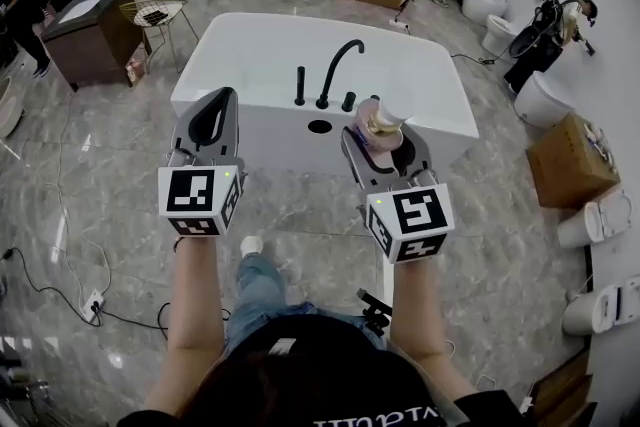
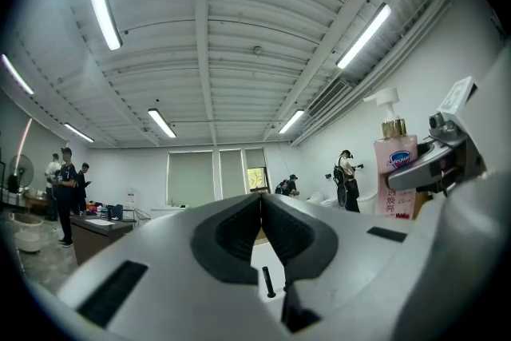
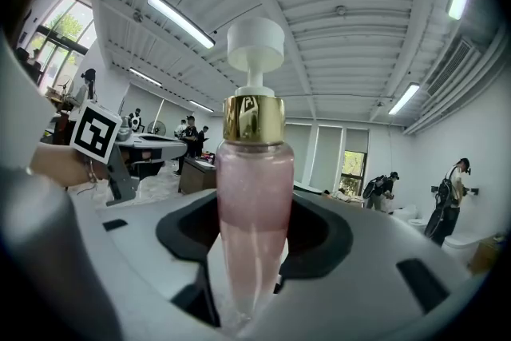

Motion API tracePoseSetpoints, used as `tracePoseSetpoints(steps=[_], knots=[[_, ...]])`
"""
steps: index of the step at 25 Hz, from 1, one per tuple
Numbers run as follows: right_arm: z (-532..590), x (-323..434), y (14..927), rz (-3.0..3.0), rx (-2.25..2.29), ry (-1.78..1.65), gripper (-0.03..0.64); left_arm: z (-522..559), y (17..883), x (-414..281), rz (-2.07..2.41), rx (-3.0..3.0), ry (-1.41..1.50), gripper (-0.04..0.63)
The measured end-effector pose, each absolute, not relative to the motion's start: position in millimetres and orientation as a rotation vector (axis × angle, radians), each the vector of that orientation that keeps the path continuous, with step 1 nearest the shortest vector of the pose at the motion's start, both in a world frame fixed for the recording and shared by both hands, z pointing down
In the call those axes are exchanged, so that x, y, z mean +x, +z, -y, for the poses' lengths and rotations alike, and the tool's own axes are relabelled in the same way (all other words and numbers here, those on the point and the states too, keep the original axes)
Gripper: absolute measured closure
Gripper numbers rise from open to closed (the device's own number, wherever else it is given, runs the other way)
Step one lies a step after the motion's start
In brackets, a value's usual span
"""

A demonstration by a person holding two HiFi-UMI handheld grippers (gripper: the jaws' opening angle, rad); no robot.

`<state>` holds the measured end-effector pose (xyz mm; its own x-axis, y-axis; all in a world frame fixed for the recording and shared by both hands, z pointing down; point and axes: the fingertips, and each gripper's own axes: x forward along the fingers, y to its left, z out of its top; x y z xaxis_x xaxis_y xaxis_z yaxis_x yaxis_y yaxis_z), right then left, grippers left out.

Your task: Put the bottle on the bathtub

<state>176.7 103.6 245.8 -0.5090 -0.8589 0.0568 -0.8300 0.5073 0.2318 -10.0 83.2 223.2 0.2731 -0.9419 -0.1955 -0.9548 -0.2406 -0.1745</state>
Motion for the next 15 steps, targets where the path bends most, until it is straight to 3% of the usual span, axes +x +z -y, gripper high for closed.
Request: tracePoseSetpoints(steps=[15], knots=[[68.3,100.6,255.0,2.545,1.498,-0.169,0.388,97.1,233.1,-96.5,-1.756,-2.337,0.072,0.583]])
